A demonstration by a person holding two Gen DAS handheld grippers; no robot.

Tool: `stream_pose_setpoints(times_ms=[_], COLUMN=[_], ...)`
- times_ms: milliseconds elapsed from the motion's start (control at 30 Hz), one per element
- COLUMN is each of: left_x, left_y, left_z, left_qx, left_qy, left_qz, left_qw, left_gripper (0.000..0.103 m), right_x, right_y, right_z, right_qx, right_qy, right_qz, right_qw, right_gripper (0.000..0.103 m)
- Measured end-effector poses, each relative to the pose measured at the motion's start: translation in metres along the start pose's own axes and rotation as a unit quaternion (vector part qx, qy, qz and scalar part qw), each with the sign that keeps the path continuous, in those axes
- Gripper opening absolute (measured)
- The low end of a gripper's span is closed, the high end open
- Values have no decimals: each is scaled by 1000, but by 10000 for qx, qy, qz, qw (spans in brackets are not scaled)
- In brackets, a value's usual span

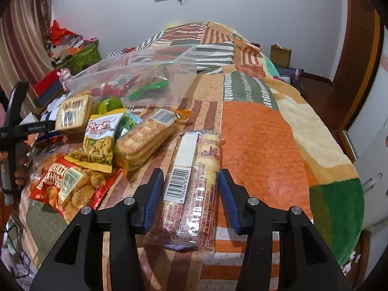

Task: Organize snacks
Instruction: 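Grasp blue-and-white bag with left tool while right tool grasps long biscuit roll, then carry blue-and-white bag into box with left tool while right tool drops biscuit roll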

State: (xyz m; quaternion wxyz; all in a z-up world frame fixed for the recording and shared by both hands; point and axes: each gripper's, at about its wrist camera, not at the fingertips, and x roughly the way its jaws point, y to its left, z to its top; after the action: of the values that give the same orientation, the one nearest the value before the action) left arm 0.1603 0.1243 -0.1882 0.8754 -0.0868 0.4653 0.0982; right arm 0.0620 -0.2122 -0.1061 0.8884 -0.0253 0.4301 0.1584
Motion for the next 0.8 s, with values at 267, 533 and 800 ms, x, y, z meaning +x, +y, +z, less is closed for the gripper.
stream_pose_setpoints(times_ms=[267,533,800], left_x=[-11,-42,-79], left_y=[4,5,-4], left_z=[-4,-2,14], left_qx=[46,141,203], left_qy=[-168,-556,-1004], left_qz=[83,115,-73], left_qw=[9998,9983,9947], left_gripper=[66,62,61], right_x=[-10,-19,-24], right_y=[-2,0,11], right_z=[11,29,56], right_qx=[99,175,108], right_qy=[-276,-585,-933], right_qz=[-6,87,207], right_qw=[9996,9981,9954], right_gripper=[44,44,44])
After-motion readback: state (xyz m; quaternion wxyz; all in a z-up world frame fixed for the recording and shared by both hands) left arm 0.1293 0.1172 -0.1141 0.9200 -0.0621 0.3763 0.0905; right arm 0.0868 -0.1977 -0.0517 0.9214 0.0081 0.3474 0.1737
